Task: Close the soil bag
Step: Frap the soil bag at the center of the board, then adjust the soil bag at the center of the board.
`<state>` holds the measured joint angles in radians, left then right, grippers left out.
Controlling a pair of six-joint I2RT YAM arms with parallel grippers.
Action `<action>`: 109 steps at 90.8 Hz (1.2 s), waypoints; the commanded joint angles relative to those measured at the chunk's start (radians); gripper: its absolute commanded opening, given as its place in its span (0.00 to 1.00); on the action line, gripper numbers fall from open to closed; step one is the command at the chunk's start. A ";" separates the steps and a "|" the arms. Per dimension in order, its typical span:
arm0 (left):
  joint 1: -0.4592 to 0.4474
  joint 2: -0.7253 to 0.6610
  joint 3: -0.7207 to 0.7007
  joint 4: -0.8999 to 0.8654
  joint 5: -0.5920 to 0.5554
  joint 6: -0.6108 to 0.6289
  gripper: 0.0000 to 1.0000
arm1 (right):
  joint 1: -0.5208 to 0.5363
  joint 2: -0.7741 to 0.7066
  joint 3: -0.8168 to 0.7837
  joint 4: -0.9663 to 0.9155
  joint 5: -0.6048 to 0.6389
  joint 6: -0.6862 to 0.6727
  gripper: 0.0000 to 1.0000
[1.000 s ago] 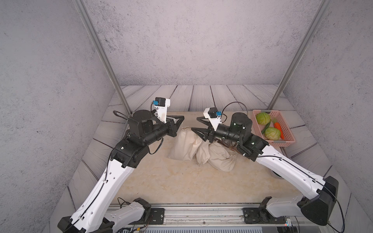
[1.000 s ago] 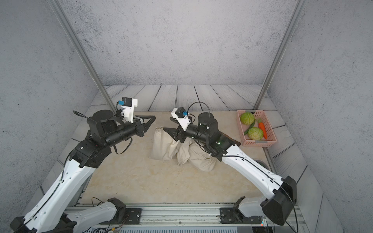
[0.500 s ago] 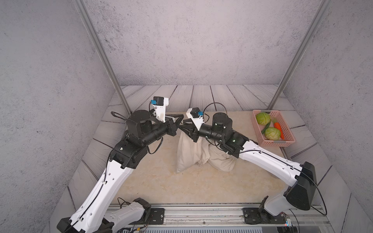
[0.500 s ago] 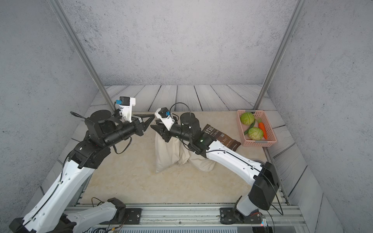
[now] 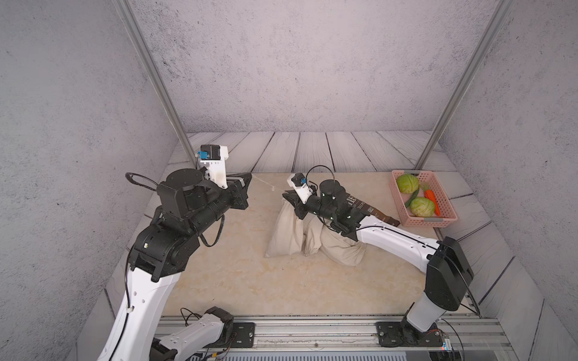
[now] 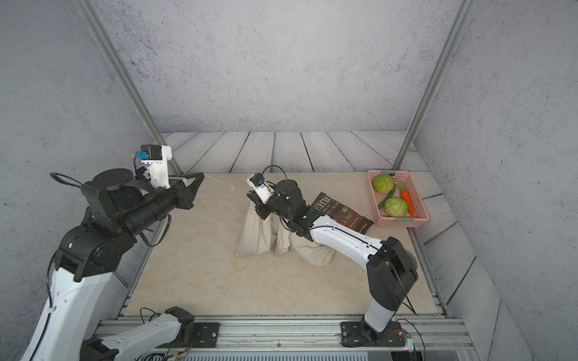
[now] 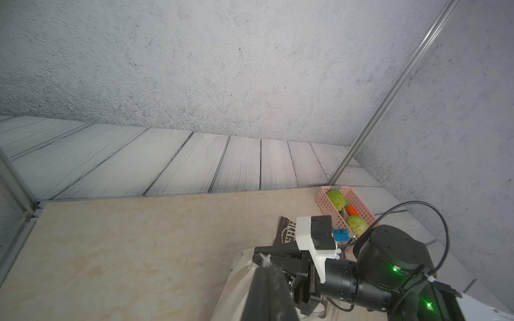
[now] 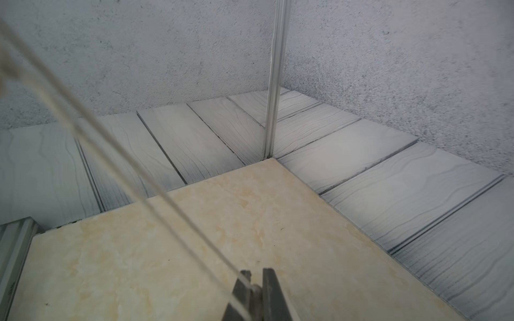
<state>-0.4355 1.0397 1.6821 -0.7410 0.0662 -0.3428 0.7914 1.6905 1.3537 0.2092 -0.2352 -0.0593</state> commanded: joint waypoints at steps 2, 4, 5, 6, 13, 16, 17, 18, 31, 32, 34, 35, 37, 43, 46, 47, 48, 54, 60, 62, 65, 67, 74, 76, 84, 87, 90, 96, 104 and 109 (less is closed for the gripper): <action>0.021 -0.053 0.144 0.199 -0.079 0.046 0.00 | -0.036 0.051 0.044 -0.270 0.021 0.015 0.06; 0.021 -0.049 0.140 0.198 -0.070 0.045 0.00 | -0.029 0.046 0.057 -0.266 0.014 0.015 0.06; 0.021 -0.048 0.138 0.197 -0.067 0.045 0.00 | -0.025 0.044 0.065 -0.263 0.009 0.015 0.06; 0.021 -0.047 0.136 0.194 -0.063 0.045 0.00 | -0.021 0.042 0.070 -0.261 0.004 0.015 0.06; 0.021 -0.040 0.103 0.184 -0.059 0.046 0.00 | 0.000 0.027 0.109 -0.202 -0.043 0.035 0.06; 0.021 -0.041 0.084 0.184 -0.061 0.046 0.00 | 0.005 0.023 0.123 -0.176 -0.066 0.054 0.06; 0.021 -0.043 0.077 0.185 -0.061 0.045 0.00 | 0.006 0.021 0.126 -0.168 -0.073 0.060 0.06; 0.021 -0.044 0.071 0.186 -0.062 0.043 0.00 | 0.007 0.021 0.134 -0.163 -0.080 0.068 0.06; 0.021 -0.074 0.000 0.212 -0.049 0.036 0.00 | 0.015 0.042 0.205 -0.126 -0.132 0.137 0.06; 0.021 -0.076 -0.004 0.213 -0.046 0.036 0.00 | 0.015 0.046 0.208 -0.126 -0.133 0.138 0.06; 0.020 -0.077 -0.011 0.216 -0.038 0.036 0.00 | 0.015 0.050 0.210 -0.124 -0.134 0.144 0.06; 0.021 -0.078 -0.013 0.216 -0.034 0.037 0.00 | 0.015 0.052 0.207 -0.123 -0.133 0.146 0.06; 0.021 -0.080 -0.018 0.219 -0.023 0.038 0.00 | 0.016 0.055 0.203 -0.121 -0.128 0.150 0.06; 0.021 -0.082 -0.040 0.234 0.031 0.040 0.00 | 0.016 0.052 0.158 -0.099 -0.091 0.150 0.07; 0.021 -0.082 -0.054 0.246 0.065 0.035 0.00 | 0.014 0.046 0.124 -0.088 -0.065 0.150 0.08; 0.021 -0.081 -0.062 0.253 0.077 0.032 0.00 | 0.015 0.044 0.115 -0.087 -0.058 0.149 0.08; 0.021 -0.081 -0.067 0.259 0.088 0.030 0.00 | 0.012 0.042 0.102 -0.086 -0.048 0.148 0.08; 0.021 -0.076 -0.106 0.303 0.160 0.009 0.00 | 0.008 0.022 0.040 -0.083 -0.007 0.137 0.11; 0.020 -0.060 -0.127 0.343 0.220 -0.014 0.00 | -0.005 -0.005 -0.018 -0.083 0.015 0.130 0.14; 0.020 -0.051 -0.130 0.358 0.241 -0.021 0.00 | -0.009 -0.016 -0.035 -0.082 0.016 0.129 0.16; 0.018 -0.038 -0.134 0.377 0.269 -0.035 0.00 | -0.016 -0.034 -0.060 -0.082 0.014 0.126 0.20; 0.017 -0.028 -0.136 0.391 0.288 -0.044 0.00 | -0.020 -0.045 -0.074 -0.082 0.011 0.124 0.22; 0.002 0.008 -0.133 0.431 0.333 -0.067 0.00 | -0.030 -0.096 -0.110 -0.069 -0.010 0.115 0.40; -0.007 0.019 -0.129 0.440 0.335 -0.069 0.00 | -0.030 -0.111 -0.117 -0.060 -0.021 0.112 0.43; -0.045 0.056 -0.095 0.455 0.334 -0.061 0.00 | -0.031 -0.162 -0.122 -0.038 -0.064 0.110 0.55; -0.061 0.072 -0.082 0.456 0.332 -0.056 0.00 | -0.031 -0.175 -0.111 -0.044 -0.080 0.111 0.58; -0.077 0.088 -0.063 0.456 0.329 -0.049 0.00 | -0.030 -0.188 -0.097 -0.055 -0.092 0.113 0.60; -0.106 0.113 -0.035 0.452 0.325 -0.038 0.00 | -0.031 -0.212 -0.065 -0.073 -0.110 0.120 0.65; -0.129 0.140 -0.005 0.451 0.325 -0.030 0.00 | -0.031 -0.239 -0.024 -0.091 -0.133 0.135 0.68; -0.134 0.151 0.001 0.455 0.323 -0.030 0.00 | -0.031 -0.250 -0.005 -0.096 -0.148 0.140 0.69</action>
<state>-0.5537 1.1797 1.6367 -0.3573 0.3717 -0.3874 0.7609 1.4918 1.2869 0.1238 -0.3313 0.0601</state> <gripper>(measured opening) 0.040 0.682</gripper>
